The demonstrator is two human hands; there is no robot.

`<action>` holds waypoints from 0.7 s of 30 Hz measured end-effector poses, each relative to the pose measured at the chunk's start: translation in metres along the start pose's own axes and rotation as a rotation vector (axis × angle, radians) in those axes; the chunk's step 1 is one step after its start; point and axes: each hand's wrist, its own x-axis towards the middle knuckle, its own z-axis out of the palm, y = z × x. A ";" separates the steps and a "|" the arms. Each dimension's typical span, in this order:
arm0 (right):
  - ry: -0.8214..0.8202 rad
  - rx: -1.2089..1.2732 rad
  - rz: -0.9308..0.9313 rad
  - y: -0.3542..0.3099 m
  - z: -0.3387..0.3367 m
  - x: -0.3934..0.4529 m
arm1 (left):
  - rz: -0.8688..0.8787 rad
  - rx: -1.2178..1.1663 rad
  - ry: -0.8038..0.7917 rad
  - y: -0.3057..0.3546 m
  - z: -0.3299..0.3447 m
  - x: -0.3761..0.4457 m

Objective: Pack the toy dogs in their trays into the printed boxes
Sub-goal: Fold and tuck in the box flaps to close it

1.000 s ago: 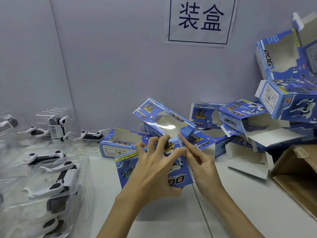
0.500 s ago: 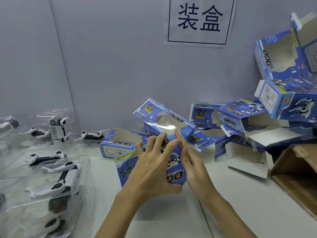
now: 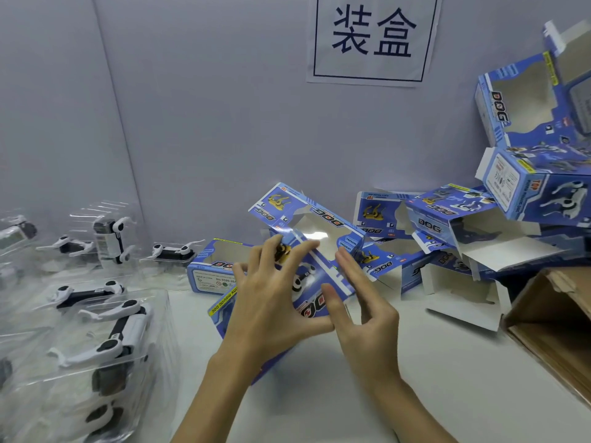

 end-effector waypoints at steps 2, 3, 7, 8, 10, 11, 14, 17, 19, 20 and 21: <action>0.030 -0.008 -0.042 -0.003 0.000 -0.001 | -0.035 -0.063 0.017 0.001 -0.002 0.000; 0.035 -0.024 -0.055 -0.004 0.000 -0.001 | -0.030 -0.068 0.024 0.002 -0.002 0.000; 0.053 -0.105 -0.127 -0.007 -0.001 -0.001 | -0.008 -0.073 0.030 0.003 -0.001 -0.001; 0.057 -0.145 -0.161 -0.007 -0.001 0.000 | -0.004 -0.072 0.030 0.003 0.000 -0.001; 0.064 -0.201 -0.213 -0.007 -0.003 0.000 | 0.003 -0.067 0.032 0.002 0.000 -0.001; 0.067 -0.214 -0.228 -0.007 -0.004 0.001 | 0.007 -0.067 0.033 0.002 0.000 -0.001; 0.056 -0.168 -0.188 -0.009 -0.003 -0.001 | 0.023 -0.068 0.041 0.002 0.000 -0.001; 0.026 -0.126 -0.133 -0.010 0.001 -0.002 | 0.030 -0.064 0.041 0.000 0.000 -0.001; 0.005 -0.090 -0.099 -0.010 0.001 -0.001 | 0.043 -0.040 0.043 0.000 0.002 -0.001; -0.004 -0.080 -0.089 -0.010 0.001 -0.001 | 0.048 -0.030 0.042 0.000 0.003 -0.002; -0.013 -0.083 -0.090 -0.010 0.000 -0.001 | 0.052 -0.026 0.041 0.001 0.003 -0.001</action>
